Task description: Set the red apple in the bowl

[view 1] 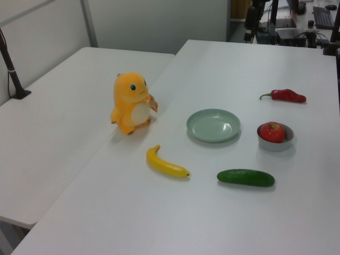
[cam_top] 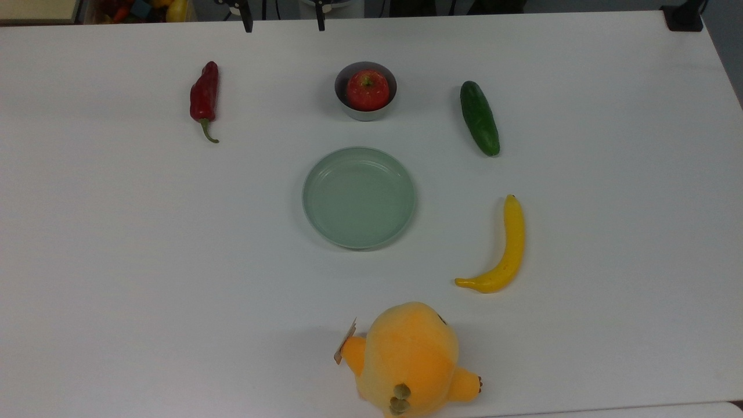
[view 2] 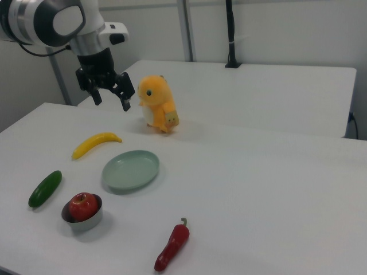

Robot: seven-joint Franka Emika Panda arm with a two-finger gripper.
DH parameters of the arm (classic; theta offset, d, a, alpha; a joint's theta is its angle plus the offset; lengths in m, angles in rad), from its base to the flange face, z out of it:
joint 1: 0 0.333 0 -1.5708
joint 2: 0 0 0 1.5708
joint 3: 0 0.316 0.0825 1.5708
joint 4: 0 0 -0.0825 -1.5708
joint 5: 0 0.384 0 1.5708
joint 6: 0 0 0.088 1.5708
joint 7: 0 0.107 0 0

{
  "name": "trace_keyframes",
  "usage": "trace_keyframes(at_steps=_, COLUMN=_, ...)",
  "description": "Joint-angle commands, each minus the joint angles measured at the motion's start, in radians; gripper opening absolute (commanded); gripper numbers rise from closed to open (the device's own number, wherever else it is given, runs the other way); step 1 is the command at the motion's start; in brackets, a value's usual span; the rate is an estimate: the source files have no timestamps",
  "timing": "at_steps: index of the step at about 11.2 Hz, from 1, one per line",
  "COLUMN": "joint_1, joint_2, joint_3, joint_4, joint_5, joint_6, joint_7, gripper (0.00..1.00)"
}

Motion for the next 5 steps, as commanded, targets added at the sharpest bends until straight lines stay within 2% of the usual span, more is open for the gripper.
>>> trace_keyframes(at_steps=1, joint_1=0.01, joint_2=-0.01, joint_3=0.008, joint_4=0.011, joint_5=0.017, joint_6=-0.061, joint_7=-0.047, gripper=1.0)
trace_keyframes(at_steps=5, joint_1=0.007, joint_2=-0.008, joint_3=0.008, joint_4=0.008, joint_5=0.017, joint_6=-0.051, joint_7=-0.042, gripper=1.0)
